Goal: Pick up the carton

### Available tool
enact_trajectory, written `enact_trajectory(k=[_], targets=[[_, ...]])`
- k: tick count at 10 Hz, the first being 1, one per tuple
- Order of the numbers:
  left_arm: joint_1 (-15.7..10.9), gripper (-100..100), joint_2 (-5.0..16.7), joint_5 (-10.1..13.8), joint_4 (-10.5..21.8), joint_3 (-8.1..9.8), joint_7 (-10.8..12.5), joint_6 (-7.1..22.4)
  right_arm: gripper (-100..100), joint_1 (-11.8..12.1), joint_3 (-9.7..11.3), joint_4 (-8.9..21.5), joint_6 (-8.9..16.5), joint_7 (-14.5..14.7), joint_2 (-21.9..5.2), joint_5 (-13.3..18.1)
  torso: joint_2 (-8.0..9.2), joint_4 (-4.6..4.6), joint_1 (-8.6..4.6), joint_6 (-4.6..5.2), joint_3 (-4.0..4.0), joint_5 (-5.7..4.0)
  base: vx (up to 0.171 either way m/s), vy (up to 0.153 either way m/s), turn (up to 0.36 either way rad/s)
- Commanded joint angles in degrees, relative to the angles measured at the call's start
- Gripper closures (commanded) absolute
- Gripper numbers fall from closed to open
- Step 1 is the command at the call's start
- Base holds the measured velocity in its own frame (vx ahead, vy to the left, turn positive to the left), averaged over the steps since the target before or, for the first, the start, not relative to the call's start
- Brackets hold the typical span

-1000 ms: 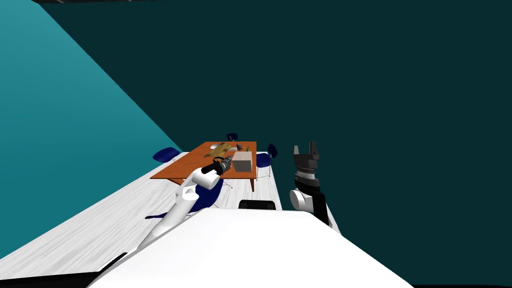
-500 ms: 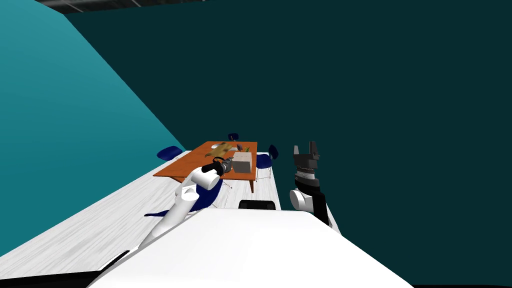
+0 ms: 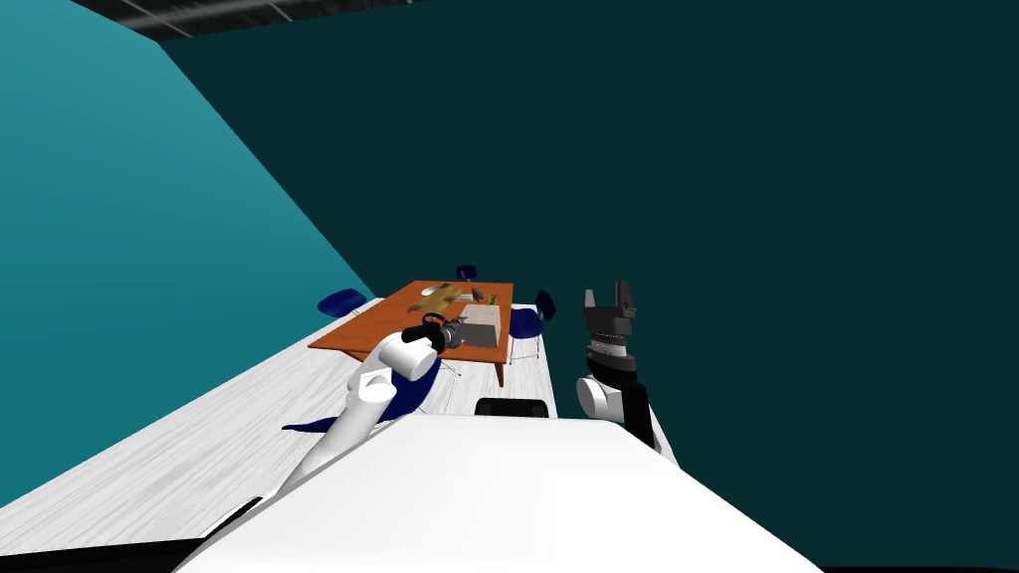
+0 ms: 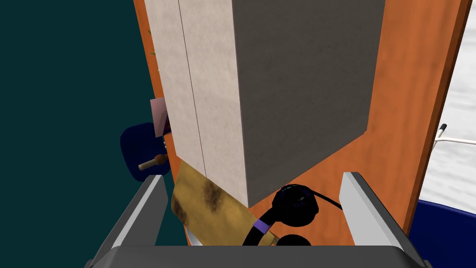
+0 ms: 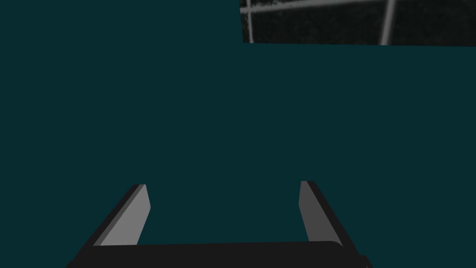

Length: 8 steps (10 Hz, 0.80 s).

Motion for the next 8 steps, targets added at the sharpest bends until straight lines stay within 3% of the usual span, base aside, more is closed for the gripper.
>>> enact_trajectory(k=[1,6,7,8], targets=[[-0.26,-100,0.00,1.26,-0.97,0.12,0.50,2.67,0,0.00,0.00,0.00,0.00,0.00,0.00,0.00,0.00,0.00,0.00,0.00,0.00,0.00,0.072,-0.057,0.059],[-0.62,-100,-0.14,3.41,-3.24,-0.05,1.66,8.23,0,0.00,0.00,0.00,0.00,0.00,0.00,0.00,-0.02,-0.01,0.10,0.01,-0.01,0.02,0.077,-0.049,0.049],[-0.45,-100,-0.15,3.08,-3.06,-0.07,1.50,7.41,0,0.00,0.00,0.00,0.00,0.00,0.00,0.00,-0.07,-0.01,0.11,0.00,-0.04,0.02,0.044,-0.023,0.013],[-0.44,0,-0.16,3.12,-3.14,-0.08,1.56,7.65,0,-0.01,0.00,0.00,0.00,0.00,0.00,0.00,0.05,0.00,0.19,0.01,0.02,0.04,0.007,-0.004,-0.001]])
